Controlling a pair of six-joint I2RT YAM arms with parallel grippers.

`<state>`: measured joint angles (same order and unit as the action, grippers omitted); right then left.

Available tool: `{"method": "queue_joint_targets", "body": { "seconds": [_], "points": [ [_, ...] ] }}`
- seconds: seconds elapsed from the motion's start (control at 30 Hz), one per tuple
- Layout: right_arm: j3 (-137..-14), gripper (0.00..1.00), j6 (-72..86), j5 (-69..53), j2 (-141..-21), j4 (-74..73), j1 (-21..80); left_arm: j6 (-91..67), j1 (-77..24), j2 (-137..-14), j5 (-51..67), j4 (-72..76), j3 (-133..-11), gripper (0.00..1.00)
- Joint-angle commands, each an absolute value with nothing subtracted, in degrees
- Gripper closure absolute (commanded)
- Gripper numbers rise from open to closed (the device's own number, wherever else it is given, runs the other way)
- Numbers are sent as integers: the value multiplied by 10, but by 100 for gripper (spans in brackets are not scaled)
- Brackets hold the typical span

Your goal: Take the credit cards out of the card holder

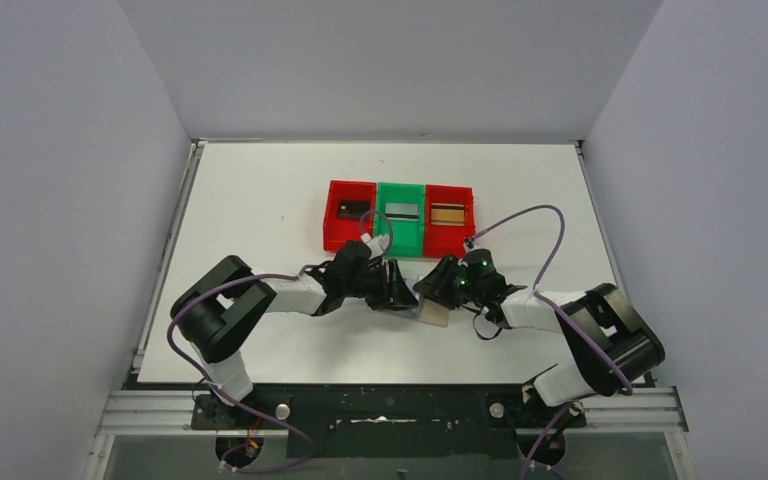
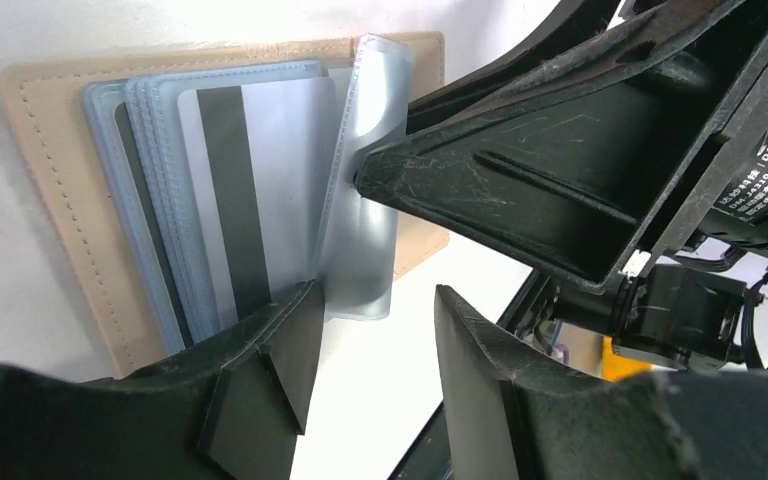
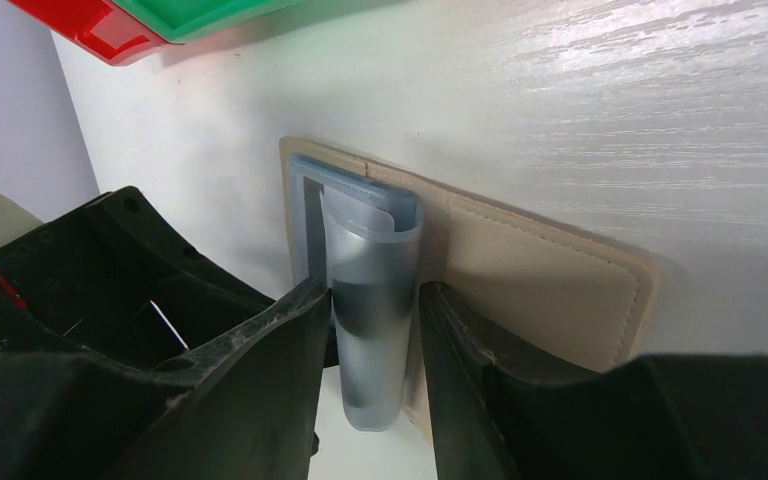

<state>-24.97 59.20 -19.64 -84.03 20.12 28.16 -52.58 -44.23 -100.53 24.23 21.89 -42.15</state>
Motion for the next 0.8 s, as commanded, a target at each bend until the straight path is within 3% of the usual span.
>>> {"method": "queue_joint_targets", "body": {
  "seconds": [0.0,0.37,0.77],
  "points": [
    [-248,60,588,-195,-823,227,273,-537,-445,-991,218,257,-425,55],
    [-245,65,596,-186,-824,222,273,-499,-441,-967,158,181,-447,43],
    [-243,62,599,-199,-823,237,266,-511,-442,-1016,303,268,-447,54]
  ]
}}
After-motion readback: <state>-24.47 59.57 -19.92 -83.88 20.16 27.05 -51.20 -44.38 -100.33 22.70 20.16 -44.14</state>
